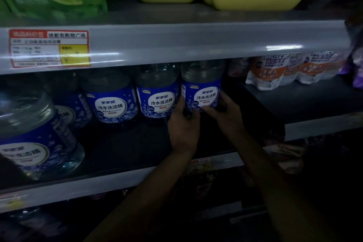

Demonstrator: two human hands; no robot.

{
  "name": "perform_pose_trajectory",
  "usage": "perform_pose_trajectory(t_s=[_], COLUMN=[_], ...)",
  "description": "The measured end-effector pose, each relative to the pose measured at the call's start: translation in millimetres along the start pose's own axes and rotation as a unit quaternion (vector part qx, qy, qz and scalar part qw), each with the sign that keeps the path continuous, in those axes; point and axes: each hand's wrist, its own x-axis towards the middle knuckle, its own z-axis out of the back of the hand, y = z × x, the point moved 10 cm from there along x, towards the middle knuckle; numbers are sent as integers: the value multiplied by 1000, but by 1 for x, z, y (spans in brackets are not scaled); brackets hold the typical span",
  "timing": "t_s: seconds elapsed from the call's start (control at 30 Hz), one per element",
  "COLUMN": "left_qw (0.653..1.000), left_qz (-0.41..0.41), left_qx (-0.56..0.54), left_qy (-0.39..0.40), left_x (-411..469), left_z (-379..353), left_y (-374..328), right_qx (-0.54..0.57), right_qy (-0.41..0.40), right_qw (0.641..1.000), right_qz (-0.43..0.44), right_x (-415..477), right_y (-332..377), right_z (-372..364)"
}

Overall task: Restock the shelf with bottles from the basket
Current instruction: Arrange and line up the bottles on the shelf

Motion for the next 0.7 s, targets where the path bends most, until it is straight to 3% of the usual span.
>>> perform_pose_trajectory(t_s=[0.27, 0.47, 0.7], left_qw=[995, 989, 986], left_qz=[64, 108, 85], left_qx=[-49, -66, -86], left_qy=[53, 75, 112], left_x=[-5, -6, -18], left_z=[-5, -9, -18], left_y=[9, 10, 7], right_qx=[36, 0, -14], right_qy=[-141, -198, -126], right_qw=[987, 977, 990], right_qz=[-65, -74, -63], right_x=[-9, -19, -16], right_y=[-21, -18, -10], right_z=[12, 7, 2])
